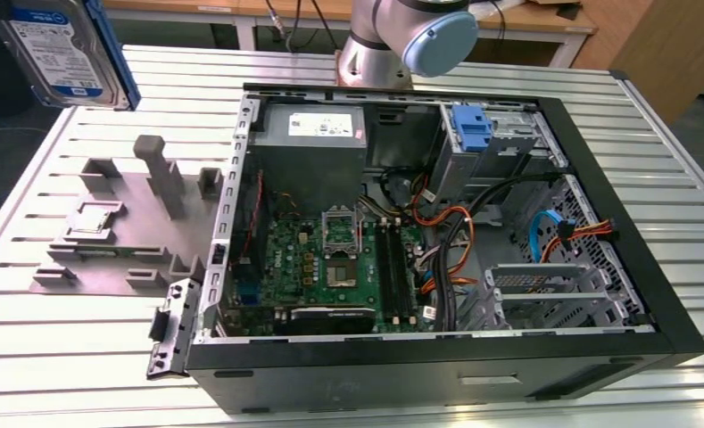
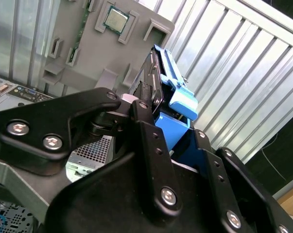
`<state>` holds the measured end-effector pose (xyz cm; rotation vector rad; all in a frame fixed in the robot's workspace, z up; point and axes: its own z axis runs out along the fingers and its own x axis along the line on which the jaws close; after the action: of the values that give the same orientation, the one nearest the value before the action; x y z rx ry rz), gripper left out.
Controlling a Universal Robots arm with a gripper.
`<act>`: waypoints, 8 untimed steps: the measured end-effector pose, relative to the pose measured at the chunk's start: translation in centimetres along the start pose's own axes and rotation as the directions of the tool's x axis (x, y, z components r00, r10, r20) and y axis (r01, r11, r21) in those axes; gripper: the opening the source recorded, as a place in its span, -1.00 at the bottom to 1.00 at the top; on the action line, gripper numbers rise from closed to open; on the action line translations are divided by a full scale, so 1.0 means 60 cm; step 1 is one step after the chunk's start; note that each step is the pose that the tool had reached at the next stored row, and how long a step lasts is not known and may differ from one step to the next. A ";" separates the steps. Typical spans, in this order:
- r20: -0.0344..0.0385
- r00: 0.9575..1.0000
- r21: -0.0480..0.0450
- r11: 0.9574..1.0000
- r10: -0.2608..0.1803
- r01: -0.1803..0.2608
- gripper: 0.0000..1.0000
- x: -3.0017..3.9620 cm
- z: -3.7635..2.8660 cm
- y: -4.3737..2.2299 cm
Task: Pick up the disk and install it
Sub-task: 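Pick up the disk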
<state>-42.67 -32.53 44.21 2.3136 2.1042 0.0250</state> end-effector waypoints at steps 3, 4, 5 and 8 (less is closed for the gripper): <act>0.000 1.000 0.000 1.000 0.000 0.000 -0.26 0.000 -0.005 0.000; 0.000 1.000 0.000 1.000 0.000 0.000 -0.26 0.000 -0.007 0.000; 0.000 1.000 0.000 1.000 0.000 0.000 -0.26 0.000 -0.008 0.000; 0.000 1.000 0.000 1.000 0.000 0.000 -0.26 0.000 -0.013 0.000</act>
<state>-42.67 -32.53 44.98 2.3136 2.1042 0.0250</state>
